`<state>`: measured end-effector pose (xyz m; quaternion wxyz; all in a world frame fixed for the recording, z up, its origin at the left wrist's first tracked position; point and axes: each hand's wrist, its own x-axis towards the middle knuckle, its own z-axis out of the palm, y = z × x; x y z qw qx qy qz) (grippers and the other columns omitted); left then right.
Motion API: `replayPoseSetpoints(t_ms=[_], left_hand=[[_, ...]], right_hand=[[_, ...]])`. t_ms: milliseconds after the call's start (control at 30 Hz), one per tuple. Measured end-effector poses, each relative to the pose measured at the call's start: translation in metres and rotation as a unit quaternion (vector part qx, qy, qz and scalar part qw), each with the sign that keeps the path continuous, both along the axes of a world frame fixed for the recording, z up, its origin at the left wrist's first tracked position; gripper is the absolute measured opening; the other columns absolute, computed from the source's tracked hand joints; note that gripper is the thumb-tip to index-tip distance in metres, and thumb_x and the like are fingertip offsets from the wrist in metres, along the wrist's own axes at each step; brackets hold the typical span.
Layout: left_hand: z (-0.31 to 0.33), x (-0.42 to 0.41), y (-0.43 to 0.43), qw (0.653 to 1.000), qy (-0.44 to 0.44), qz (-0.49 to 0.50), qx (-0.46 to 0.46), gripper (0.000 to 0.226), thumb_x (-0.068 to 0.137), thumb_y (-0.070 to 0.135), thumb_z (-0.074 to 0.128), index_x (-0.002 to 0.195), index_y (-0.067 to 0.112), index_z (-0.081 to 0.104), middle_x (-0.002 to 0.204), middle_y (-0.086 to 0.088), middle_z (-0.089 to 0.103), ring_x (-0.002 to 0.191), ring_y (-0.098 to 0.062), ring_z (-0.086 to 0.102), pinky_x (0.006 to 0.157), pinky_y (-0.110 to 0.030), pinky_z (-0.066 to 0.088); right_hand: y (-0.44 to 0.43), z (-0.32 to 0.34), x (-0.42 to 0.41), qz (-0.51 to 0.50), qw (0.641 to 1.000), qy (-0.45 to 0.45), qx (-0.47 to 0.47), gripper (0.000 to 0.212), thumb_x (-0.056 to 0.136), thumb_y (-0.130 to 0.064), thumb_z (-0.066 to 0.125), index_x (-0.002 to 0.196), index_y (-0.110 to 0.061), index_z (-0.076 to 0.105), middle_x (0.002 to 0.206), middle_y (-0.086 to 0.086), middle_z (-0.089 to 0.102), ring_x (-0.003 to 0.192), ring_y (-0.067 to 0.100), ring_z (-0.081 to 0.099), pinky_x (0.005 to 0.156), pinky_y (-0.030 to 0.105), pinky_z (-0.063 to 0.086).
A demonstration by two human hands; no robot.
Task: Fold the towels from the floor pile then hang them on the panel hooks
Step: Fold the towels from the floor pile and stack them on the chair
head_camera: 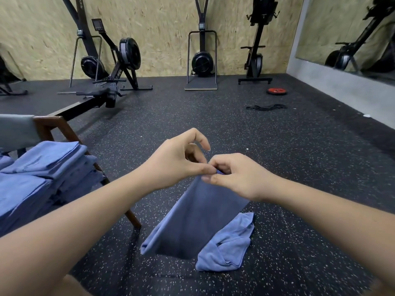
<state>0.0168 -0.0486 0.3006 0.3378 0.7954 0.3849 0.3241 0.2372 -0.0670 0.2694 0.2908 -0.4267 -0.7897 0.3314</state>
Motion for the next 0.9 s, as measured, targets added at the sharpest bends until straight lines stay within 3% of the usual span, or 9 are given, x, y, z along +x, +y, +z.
replayPoseSetpoints(t_ms=[100, 200, 267, 333, 467, 567, 700, 800, 900], left_hand=[[-0.01, -0.001, 0.001, 0.997, -0.064, -0.022, -0.034, 0.053, 0.074, 0.034, 0.097, 0.112, 0.023, 0.062, 0.097, -0.004, 0.075, 0.083, -0.016, 0.064, 0.076, -0.038, 0.052], [-0.023, 0.001, 0.0, 0.993, -0.059, -0.046, -0.091, 0.057, 0.072, 0.031, 0.099, 0.117, 0.022, 0.065, 0.114, -0.009, 0.076, 0.104, -0.03, 0.072, 0.097, -0.053, 0.057], [-0.033, 0.003, 0.0, 0.988, -0.034, -0.073, -0.133, 0.051, 0.077, 0.025, 0.097, 0.119, 0.022, 0.07, 0.117, -0.009, 0.078, 0.107, -0.025, 0.072, 0.101, -0.05, 0.055], [-0.04, 0.005, 0.0, 0.983, -0.006, -0.085, -0.161, 0.04, 0.083, 0.016, 0.093, 0.118, 0.019, 0.075, 0.117, -0.011, 0.079, 0.105, -0.017, 0.071, 0.101, -0.044, 0.057], [-0.054, 0.005, 0.009, 0.985, 0.067, -0.063, -0.149, 0.027, 0.085, 0.03, 0.092, 0.104, 0.016, 0.079, 0.107, -0.014, 0.079, 0.088, -0.009, 0.068, 0.091, -0.044, 0.058], [-0.062, -0.002, 0.022, 0.985, 0.113, -0.045, -0.121, 0.045, 0.079, 0.055, 0.089, 0.102, 0.018, 0.078, 0.102, -0.016, 0.077, 0.079, -0.009, 0.06, 0.078, -0.041, 0.052], [-0.061, -0.02, 0.04, 0.988, 0.108, -0.006, -0.107, 0.062, 0.076, 0.068, 0.084, 0.1, 0.012, 0.076, 0.099, -0.024, 0.074, 0.077, -0.013, 0.057, 0.073, -0.037, 0.044], [-0.059, -0.034, 0.051, 0.99, 0.088, 0.02, -0.108, 0.056, 0.085, 0.057, 0.085, 0.089, 0.005, 0.065, 0.074, -0.017, 0.061, 0.066, -0.015, 0.05, 0.06, -0.032, 0.038], [-0.056, -0.047, 0.059, 0.99, 0.096, 0.045, -0.091, 0.038, 0.093, 0.041, 0.083, 0.087, 0.008, 0.065, 0.069, 0.0, 0.056, 0.059, -0.011, 0.045, 0.054, -0.028, 0.033]], right_hand=[[0.002, 0.005, 0.0, -0.005, 0.999, -0.001, 0.038, 0.022, 0.095, -0.041, 0.076, 0.086, -0.022, 0.069, 0.07, -0.004, 0.054, 0.069, 0.009, 0.044, 0.065, 0.037, 0.036], [0.003, 0.011, 0.003, -0.004, 0.999, 0.006, 0.038, 0.013, 0.093, -0.034, 0.075, 0.091, -0.021, 0.074, 0.081, 0.007, 0.072, 0.073, 0.016, 0.057, 0.072, 0.045, 0.049], [0.002, 0.017, 0.007, -0.002, 0.999, 0.001, 0.05, 0.013, 0.094, -0.034, 0.075, 0.094, -0.021, 0.075, 0.086, 0.008, 0.074, 0.077, 0.02, 0.062, 0.078, 0.05, 0.054], [0.002, 0.025, 0.013, -0.001, 0.998, 0.015, 0.058, 0.01, 0.097, -0.029, 0.077, 0.094, -0.02, 0.075, 0.087, 0.006, 0.075, 0.077, 0.011, 0.062, 0.075, 0.043, 0.053], [-0.001, 0.041, 0.031, -0.028, 0.995, 0.025, 0.096, 0.009, 0.1, -0.024, 0.076, 0.092, -0.021, 0.075, 0.084, -0.004, 0.075, 0.078, 0.002, 0.063, 0.074, 0.029, 0.051], [0.004, 0.049, 0.048, -0.074, 0.986, 0.033, 0.142, 0.012, 0.101, -0.027, 0.076, 0.093, -0.018, 0.073, 0.082, -0.003, 0.071, 0.077, 0.005, 0.058, 0.074, 0.038, 0.048], [0.012, 0.052, 0.071, -0.138, 0.973, 0.067, 0.173, 0.016, 0.102, -0.031, 0.073, 0.096, -0.017, 0.071, 0.086, 0.015, 0.07, 0.077, 0.014, 0.057, 0.074, 0.045, 0.047], [0.017, 0.051, 0.084, -0.174, 0.963, 0.088, 0.185, 0.02, 0.103, -0.036, 0.071, 0.095, -0.018, 0.068, 0.085, 0.019, 0.067, 0.074, 0.015, 0.052, 0.071, 0.04, 0.042], [0.022, 0.047, 0.094, -0.212, 0.952, 0.117, 0.189, 0.017, 0.104, -0.035, 0.07, 0.096, -0.02, 0.068, 0.077, 0.009, 0.065, 0.07, 0.012, 0.049, 0.068, 0.038, 0.04]])
